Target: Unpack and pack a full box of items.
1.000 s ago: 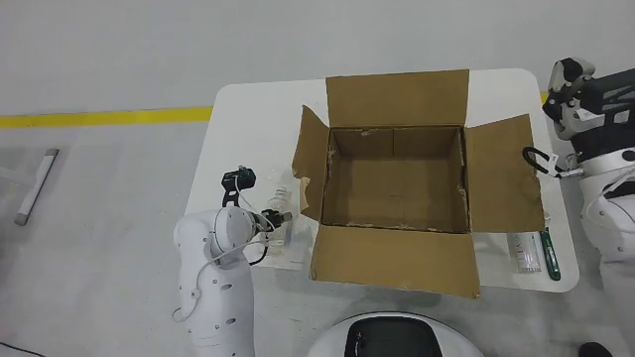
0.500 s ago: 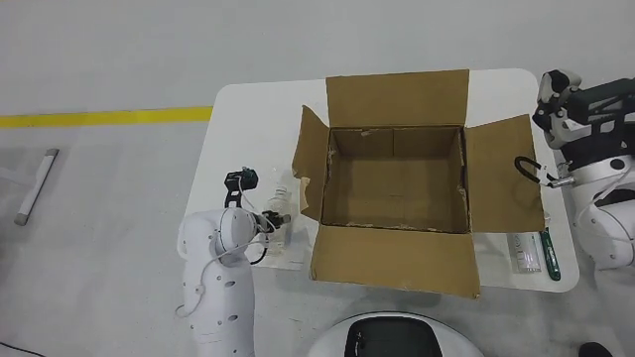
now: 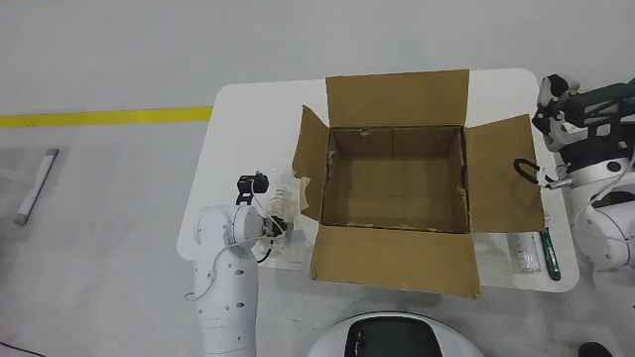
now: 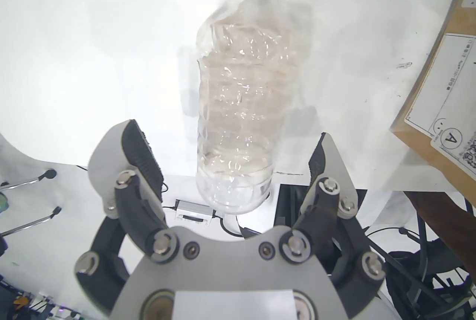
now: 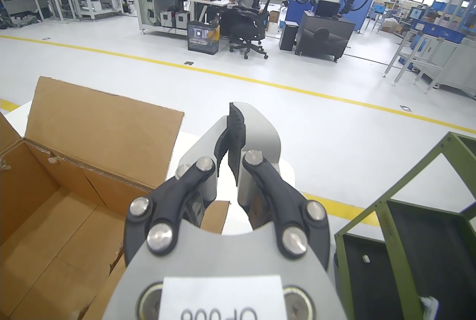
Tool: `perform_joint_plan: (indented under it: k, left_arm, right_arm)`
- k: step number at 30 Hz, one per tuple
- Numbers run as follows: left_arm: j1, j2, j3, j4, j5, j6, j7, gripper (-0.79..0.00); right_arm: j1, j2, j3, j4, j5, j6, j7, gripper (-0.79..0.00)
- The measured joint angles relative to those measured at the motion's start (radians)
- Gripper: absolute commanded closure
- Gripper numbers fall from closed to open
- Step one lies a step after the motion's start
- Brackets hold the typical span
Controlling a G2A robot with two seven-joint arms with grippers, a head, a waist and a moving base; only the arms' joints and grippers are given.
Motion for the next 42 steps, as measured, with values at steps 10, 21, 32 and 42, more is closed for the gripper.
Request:
perform_joint_plan:
  k: [10, 21, 32, 42]
  left_arm:
    - [-0.015, 0.008, 0.042, 0.046, -0.013, 0.012, 0.025, -0.656]
    - [-0.016, 0.021, 0.059, 0.081, -0.001, 0.035, 0.046, -0.031]
    - [0.009, 0.035, 0.041, -0.038, -0.012, 0.071, 0.027, 0.000]
    - [-0.020, 0.040, -0.019, -0.353, -0.200, 0.189, -0.045, 0.000]
  right_arm:
    - [-0.005, 0.001, 0.005, 0.008, -0.004, -0.004, 0.001, 0.000]
    - [-0.020, 0.002, 0.020, 0.000, 0.033, -0.048, -0.039, 0.000]
    - [-0.005, 0.003, 0.049, 0.022, 0.117, -0.035, 0.069, 0.000]
    - [0.026, 0.005, 0.126, 0.056, 0.348, -0.036, 0.136, 0.000]
